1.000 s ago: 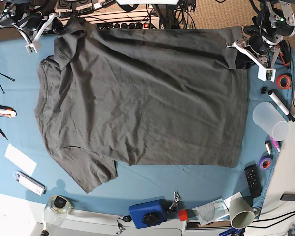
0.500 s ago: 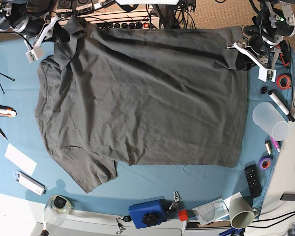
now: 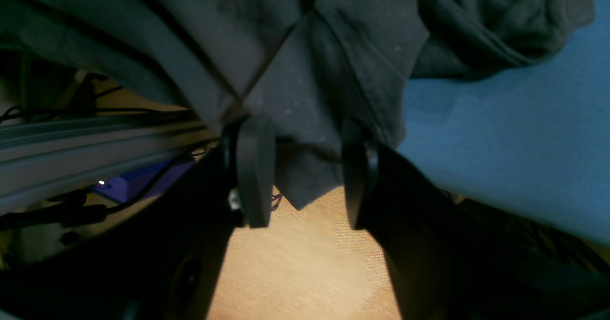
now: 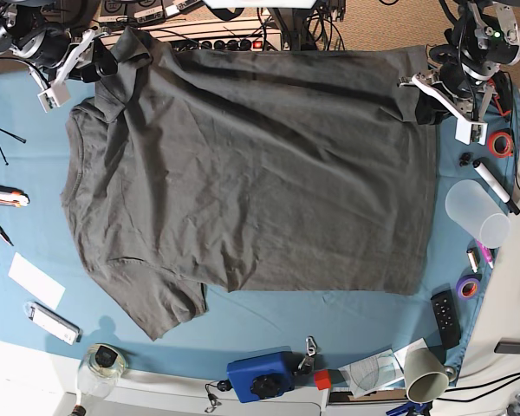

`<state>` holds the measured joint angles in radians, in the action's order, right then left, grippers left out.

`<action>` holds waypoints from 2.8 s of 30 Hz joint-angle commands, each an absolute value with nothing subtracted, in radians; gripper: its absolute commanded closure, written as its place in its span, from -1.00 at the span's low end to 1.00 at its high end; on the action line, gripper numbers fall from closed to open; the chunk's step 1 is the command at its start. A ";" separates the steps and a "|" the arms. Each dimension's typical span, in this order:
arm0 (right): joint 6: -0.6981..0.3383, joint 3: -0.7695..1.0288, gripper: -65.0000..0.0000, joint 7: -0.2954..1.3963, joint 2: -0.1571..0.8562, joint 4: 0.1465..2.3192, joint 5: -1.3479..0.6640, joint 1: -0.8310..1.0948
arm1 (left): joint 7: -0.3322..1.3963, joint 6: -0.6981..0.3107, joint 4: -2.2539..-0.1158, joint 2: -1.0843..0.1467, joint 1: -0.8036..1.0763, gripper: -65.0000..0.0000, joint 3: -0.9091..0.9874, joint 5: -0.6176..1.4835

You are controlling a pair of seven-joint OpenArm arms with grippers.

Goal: Fold the T-shirt properly

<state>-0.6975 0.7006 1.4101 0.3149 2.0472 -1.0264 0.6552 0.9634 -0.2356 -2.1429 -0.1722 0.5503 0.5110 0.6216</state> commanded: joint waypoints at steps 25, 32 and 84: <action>-0.698 0.509 0.26 1.396 0.464 2.019 -0.777 0.671 | 0.942 -0.237 -2.162 -0.180 0.548 0.69 0.515 0.633; -0.698 0.499 0.39 1.396 0.463 1.926 -0.813 0.670 | 0.942 -0.237 -2.162 -0.180 0.548 0.69 0.515 0.633; -0.698 0.430 0.32 1.309 0.622 2.152 -0.633 0.730 | 0.942 -0.237 -2.162 -0.180 0.548 0.69 0.515 0.633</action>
